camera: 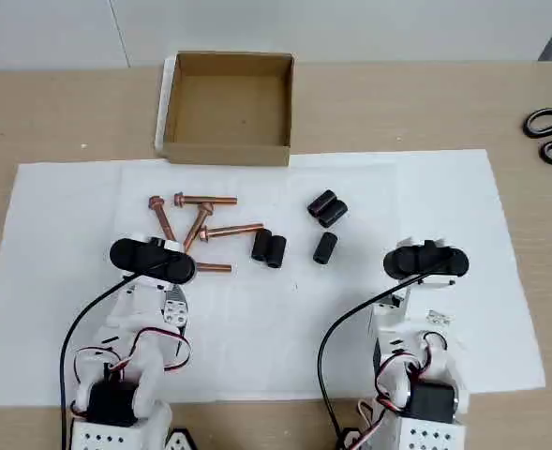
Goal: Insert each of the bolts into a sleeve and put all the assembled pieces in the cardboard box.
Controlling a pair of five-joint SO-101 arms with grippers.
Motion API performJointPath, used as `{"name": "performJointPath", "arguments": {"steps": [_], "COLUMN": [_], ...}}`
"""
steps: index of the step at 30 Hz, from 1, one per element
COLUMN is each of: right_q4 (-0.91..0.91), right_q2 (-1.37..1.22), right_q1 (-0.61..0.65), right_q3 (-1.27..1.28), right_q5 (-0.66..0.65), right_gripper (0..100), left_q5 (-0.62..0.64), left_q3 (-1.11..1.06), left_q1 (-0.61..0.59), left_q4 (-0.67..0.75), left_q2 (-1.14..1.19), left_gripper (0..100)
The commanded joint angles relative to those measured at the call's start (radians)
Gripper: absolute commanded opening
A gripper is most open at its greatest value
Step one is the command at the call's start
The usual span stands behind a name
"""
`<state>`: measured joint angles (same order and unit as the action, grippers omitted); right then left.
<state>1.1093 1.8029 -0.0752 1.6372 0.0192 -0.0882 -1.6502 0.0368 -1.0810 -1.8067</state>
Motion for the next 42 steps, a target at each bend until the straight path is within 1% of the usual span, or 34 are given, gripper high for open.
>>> {"name": "performJointPath", "arguments": {"steps": [1,3,10,12,15,19,21,25,29,31,34,38,42], "right_q4": [-0.021,-0.021,-0.018,-0.018,-0.024,-0.013,-0.007,-0.008,0.061,0.096,0.131,0.203,0.332], "right_q2": [0.012,0.012,0.012,0.012,0.012,0.012,0.01,0.002,-0.035,-0.101,-0.262,-0.533,-0.78], "right_q1": [0.002,0.002,0.002,0.002,0.004,-0.004,-0.002,0.005,0.025,0.03,0.028,0.031,0.036], "right_q3": [-0.006,-0.006,-0.006,-0.006,-0.006,-0.032,-0.083,-0.221,-0.364,-0.437,-0.586,-0.833,-1.076], "right_q5": [0.009,0.009,0.011,0.011,0.017,0.017,0.017,0.017,0.014,0.015,0.029,0.115,0.132], "right_gripper": [0.3,0.3,0.3,0.3,0.3,0.3,0.3,0.3,0.3,0.3,0.3,0.3,0.3], "left_q5": [-0.003,-0.005,-0.002,0.003,0.043,0.049,0.049,0.046,0.046,0.048,0.071,0.181,0.322], "left_q3": [0.019,0.019,0.019,0.019,0.03,0.108,0.162,0.278,0.389,0.45,0.579,0.823,1.082], "left_q1": [0.005,0.012,0.121,0.133,0.101,0.017,-0.021,-0.077,-0.101,-0.101,-0.101,-0.1,-0.1], "left_q4": [0.021,0.017,0.023,0.023,0.023,0.015,-0.006,-0.1,-0.12,-0.126,-0.158,-0.184,-0.27], "left_q2": [-0.011,-0.011,-0.011,-0.011,-0.011,-0.008,-0.006,-0.006,0.005,0.058,0.209,0.454,0.689], "left_gripper": [1,1,1,1,1,1,1,1,1,1,1,1,1]}}
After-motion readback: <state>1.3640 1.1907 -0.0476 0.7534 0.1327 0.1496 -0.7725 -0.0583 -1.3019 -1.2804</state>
